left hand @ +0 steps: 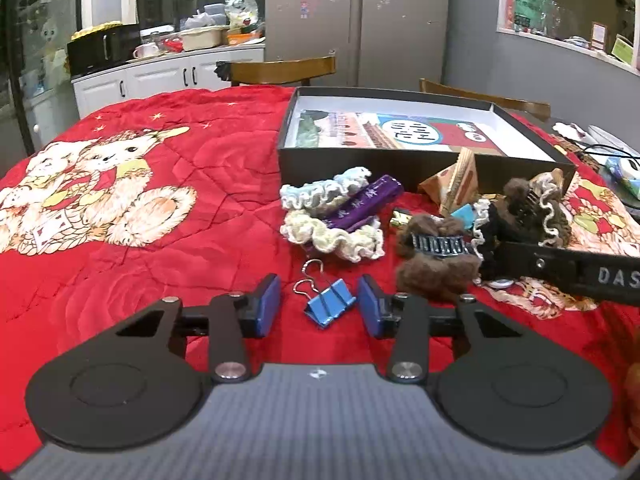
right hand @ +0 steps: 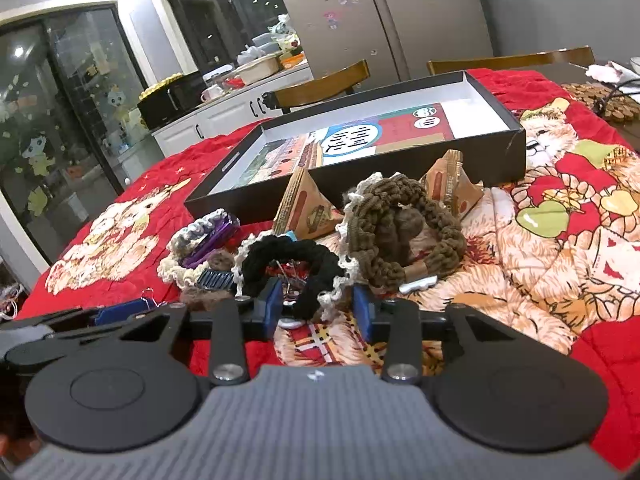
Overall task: Organize objects
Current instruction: 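Close the left gripper on the blue binder clip while the right grips the black beaded tie, then lift the blue clip with the left gripper while the right lifts the black tie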
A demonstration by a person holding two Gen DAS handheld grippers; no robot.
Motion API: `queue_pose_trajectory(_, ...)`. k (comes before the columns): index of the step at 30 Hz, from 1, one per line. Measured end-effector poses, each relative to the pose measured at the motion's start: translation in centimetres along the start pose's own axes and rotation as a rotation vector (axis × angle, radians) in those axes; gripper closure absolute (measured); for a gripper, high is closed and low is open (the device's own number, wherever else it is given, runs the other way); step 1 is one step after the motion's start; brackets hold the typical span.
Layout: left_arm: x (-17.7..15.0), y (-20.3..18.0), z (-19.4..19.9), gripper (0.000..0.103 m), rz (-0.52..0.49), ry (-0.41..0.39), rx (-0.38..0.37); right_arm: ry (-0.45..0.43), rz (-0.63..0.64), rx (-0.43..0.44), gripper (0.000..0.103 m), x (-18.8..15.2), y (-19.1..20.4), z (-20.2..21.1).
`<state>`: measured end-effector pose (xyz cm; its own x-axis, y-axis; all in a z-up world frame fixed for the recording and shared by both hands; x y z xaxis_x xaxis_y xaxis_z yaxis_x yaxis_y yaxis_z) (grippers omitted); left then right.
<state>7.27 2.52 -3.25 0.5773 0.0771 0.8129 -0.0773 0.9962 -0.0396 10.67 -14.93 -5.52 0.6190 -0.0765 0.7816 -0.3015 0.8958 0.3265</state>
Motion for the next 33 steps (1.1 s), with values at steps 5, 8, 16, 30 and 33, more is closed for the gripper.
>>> queue_pose_trajectory(5,0.0,0.4,0.1,0.064,0.02,-0.003,0.001,-0.004,-0.018,-0.017,0.077,-0.1,-0.4,0.0)
queue_pose_trajectory(8,-0.1,0.4,0.3,0.064,0.023,-0.006,-0.003,-0.009,-0.026,-0.029,0.082,-0.1,-0.6,0.1)
queue_pose_trajectory(16,0.0,0.5,0.6,0.064,0.024,-0.032,0.029,-0.013,-0.035,-0.028,0.086,0.0,-0.8,0.0)
queue_pose_trajectory(30,0.0,0.1,1.5,0.064,-0.004,-0.073,0.027,-0.062,-0.02,-0.031,0.09,0.1,-0.9,1.2)
queue_pose_trajectory(33,0.0,0.1,1.6,0.064,-0.004,-0.078,0.031,-0.074,-0.001,-0.026,0.09,0.2,-0.7,1.5)
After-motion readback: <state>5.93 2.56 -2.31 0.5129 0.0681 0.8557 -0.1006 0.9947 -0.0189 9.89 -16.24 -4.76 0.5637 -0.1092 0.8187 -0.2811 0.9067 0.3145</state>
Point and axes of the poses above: each gripper's, at about its wrist camera, not at the fingertips, and z roughly against the way its jaws point, y to its left, x to its top, the point moved 5 cm from there along -z, roughly the way its jaws point, and after that the axes turned 2 degrees about z, right-handed, at the moved point
